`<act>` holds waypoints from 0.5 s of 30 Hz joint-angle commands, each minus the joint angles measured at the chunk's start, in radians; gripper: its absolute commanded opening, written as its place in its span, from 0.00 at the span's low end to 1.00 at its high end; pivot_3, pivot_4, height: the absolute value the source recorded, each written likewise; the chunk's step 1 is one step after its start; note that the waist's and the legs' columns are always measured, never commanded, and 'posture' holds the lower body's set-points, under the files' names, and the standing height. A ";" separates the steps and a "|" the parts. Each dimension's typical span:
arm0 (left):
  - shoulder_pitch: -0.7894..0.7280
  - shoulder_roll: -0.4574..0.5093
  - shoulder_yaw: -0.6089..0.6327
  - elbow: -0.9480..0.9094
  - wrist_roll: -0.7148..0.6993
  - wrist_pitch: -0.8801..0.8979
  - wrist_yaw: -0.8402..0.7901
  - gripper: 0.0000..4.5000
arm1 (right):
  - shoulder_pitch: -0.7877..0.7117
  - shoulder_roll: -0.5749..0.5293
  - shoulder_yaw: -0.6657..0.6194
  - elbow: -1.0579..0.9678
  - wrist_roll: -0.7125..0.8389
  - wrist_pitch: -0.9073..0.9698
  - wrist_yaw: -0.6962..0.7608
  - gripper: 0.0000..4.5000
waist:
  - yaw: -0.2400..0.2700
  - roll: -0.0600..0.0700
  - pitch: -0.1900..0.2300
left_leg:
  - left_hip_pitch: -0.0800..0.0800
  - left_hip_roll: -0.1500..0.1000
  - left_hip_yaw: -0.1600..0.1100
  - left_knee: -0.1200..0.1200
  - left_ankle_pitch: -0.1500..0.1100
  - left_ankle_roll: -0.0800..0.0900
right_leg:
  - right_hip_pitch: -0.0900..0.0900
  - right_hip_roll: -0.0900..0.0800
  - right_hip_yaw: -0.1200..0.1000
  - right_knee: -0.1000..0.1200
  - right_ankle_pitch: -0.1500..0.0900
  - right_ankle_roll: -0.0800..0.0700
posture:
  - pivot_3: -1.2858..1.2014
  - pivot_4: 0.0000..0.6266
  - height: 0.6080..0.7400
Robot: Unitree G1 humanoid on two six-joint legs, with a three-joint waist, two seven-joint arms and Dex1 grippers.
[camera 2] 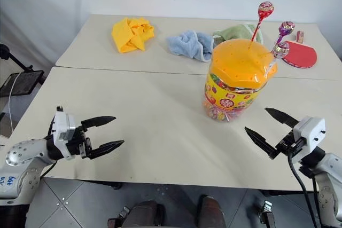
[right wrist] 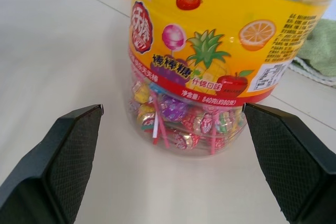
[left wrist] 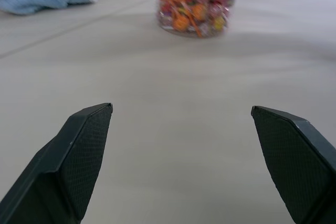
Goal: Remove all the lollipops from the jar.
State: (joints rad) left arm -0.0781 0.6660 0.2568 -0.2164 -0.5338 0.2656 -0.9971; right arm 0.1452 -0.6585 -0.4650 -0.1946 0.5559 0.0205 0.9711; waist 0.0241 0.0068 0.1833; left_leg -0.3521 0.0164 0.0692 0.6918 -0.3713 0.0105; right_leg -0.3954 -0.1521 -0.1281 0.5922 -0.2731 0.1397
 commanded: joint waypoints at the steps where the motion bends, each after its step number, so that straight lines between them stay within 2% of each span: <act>1: -0.024 0.001 -0.010 0.001 -0.021 0.000 -0.015 1.00 | 0.026 -0.020 -0.030 -0.025 0.005 -0.011 0.014 0.99 | -0.001 0.000 0.000 | 0.000 0.000 0.000 0.000 0.000 0.000 | 0.000 0.000 0.000 0.000 0.000 0.000 | 0.52 0.24 1.00; 5: -0.107 -0.022 0.007 0.005 -0.187 0.143 -0.024 1.00 | 0.084 -0.005 -0.099 -0.091 0.061 0.018 -0.024 0.99 | 0.003 0.000 0.000 | 0.000 0.000 0.001 0.000 0.000 0.000 | 0.000 0.000 0.000 0.000 0.000 0.000 | 0.52 0.24 1.00; 8: -0.164 -0.024 0.001 0.028 -0.238 0.192 -0.045 1.00 | 0.108 0.021 -0.138 -0.141 0.127 0.024 -0.037 0.99 | 0.002 0.000 0.000 | -0.001 0.000 -0.001 0.003 0.000 0.000 | 0.000 0.000 0.000 0.001 0.000 0.000 | 0.52 0.24 1.00; 10: -0.321 -0.061 -0.021 0.105 -0.288 0.231 -0.060 1.00 | 0.154 0.083 -0.219 -0.225 0.200 -0.007 -0.084 0.99 | 0.003 0.000 0.000 | 0.000 0.000 -0.001 0.003 0.000 0.000 | 0.001 0.000 0.000 0.001 0.000 0.000 | 0.52 0.24 1.00; 12: -0.542 -0.147 -0.068 0.209 -0.326 0.267 -0.073 1.00 | 0.194 0.171 -0.325 -0.346 0.316 -0.036 -0.191 0.99 | 0.035 0.000 0.001 | -0.002 0.000 -0.004 0.005 0.000 0.000 | 0.002 0.001 -0.001 0.002 0.000 0.000 | 0.52 0.24 1.00; 15: -0.674 -0.212 -0.091 0.301 -0.303 0.266 -0.090 1.00 | 0.212 0.201 -0.354 -0.453 0.406 -0.003 -0.288 0.99 | 0.030 0.000 -0.001 | -0.005 -0.001 -0.004 0.009 -0.001 0.001 | 0.002 0.002 0.002 0.001 0.001 0.001 | 0.52 0.24 1.00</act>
State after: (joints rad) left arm -0.7496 0.4631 0.1747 0.0571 -0.8284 0.5323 -1.0723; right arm 0.3438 -0.4621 -0.7788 -0.5847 0.8999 0.0203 0.7334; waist 0.0540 0.0064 0.1827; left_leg -0.3545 0.0145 0.0677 0.7003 -0.3730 0.0122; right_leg -0.3928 -0.1504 -0.1236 0.5927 -0.2718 0.1422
